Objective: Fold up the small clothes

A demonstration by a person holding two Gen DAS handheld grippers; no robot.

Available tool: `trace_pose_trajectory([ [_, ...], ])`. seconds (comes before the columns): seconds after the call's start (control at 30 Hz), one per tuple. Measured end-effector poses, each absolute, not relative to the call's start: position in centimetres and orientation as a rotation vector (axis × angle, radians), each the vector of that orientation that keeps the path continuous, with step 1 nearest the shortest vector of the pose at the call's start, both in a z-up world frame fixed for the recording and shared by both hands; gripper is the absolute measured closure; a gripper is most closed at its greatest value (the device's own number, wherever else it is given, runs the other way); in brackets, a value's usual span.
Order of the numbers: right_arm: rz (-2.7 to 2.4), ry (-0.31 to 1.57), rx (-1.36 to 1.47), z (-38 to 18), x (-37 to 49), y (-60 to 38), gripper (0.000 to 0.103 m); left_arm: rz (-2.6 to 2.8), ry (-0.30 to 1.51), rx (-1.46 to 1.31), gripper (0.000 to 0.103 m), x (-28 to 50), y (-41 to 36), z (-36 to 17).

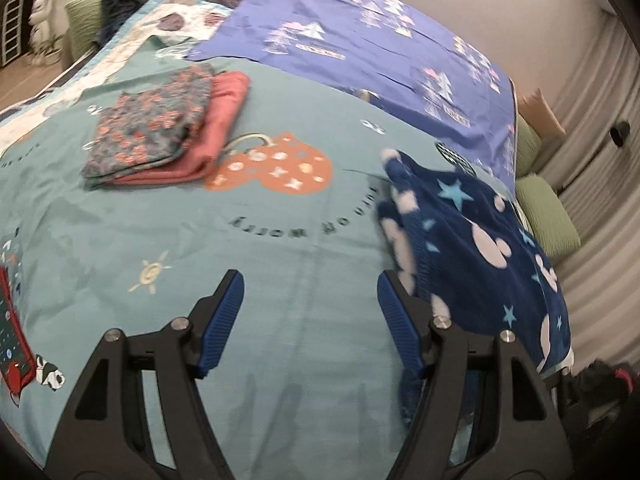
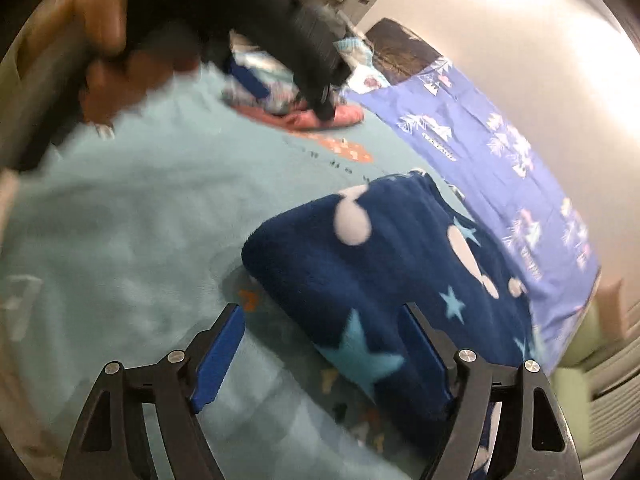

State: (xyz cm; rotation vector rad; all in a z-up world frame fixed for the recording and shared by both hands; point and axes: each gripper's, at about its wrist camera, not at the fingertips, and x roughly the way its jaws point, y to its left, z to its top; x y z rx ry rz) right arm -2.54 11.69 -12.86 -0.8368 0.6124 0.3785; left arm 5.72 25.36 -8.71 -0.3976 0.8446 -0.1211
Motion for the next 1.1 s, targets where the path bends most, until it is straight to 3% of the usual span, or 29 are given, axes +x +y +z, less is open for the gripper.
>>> trace_pose_trajectory([
  [0.27, 0.283, 0.492, -0.848, -13.9, -1.2, 14.3, 0.025, -0.104, 0.869, -0.460, 0.033, 6.4, 27.5, -9.7],
  [0.3, 0.290, 0.503, -0.815, -13.7, -0.7, 14.2, 0.033, -0.116, 0.873, -0.458, 0.033, 6.5, 27.3, -9.7],
  [0.33, 0.295, 0.527, -0.785, -13.5, -0.4, 14.1, 0.052, -0.128, 0.878, -0.455, 0.033, 6.6, 27.1, -9.8],
  [0.4, 0.275, 0.534, -0.727, -12.7, 0.0, 13.4, 0.074, -0.159, 0.892, -0.451, 0.033, 7.0, 26.5, -9.9],
  [0.43, 0.299, 0.541, -0.663, -11.7, 0.0, 12.4, 0.079, -0.187, 0.901, -0.456, 0.033, 7.3, 26.0, -9.9],
  [0.57, 0.364, 0.578, -0.400, -8.1, 0.4, 9.1, 0.082, -0.329, 0.948, -0.531, 0.032, 9.2, 23.9, -10.2],
  [0.67, 0.398, 0.617, -0.254, -6.7, 1.2, 7.2, 0.082, -0.439, 0.982, -0.602, 0.023, 11.4, 21.9, -10.4],
  [0.97, 0.417, 0.641, -0.187, -5.8, 1.4, 6.3, 0.082, -0.518, 1.101, -0.659, 0.022, 17.1, 17.0, -11.6],
  [1.0, 0.419, 0.642, -0.177, -5.7, 1.5, 6.2, 0.082, -0.527, 1.115, -0.673, 0.025, 17.5, 16.6, -12.0],
  [1.03, 0.420, 0.642, -0.171, -5.6, 1.5, 6.1, 0.083, -0.547, 1.115, -0.685, 0.044, 17.7, 16.4, -12.0],
  [1.1, 0.421, 0.643, -0.156, -5.6, 1.6, 5.7, 0.083, -0.569, 1.119, -0.691, 0.059, 17.8, 16.1, -11.7],
])
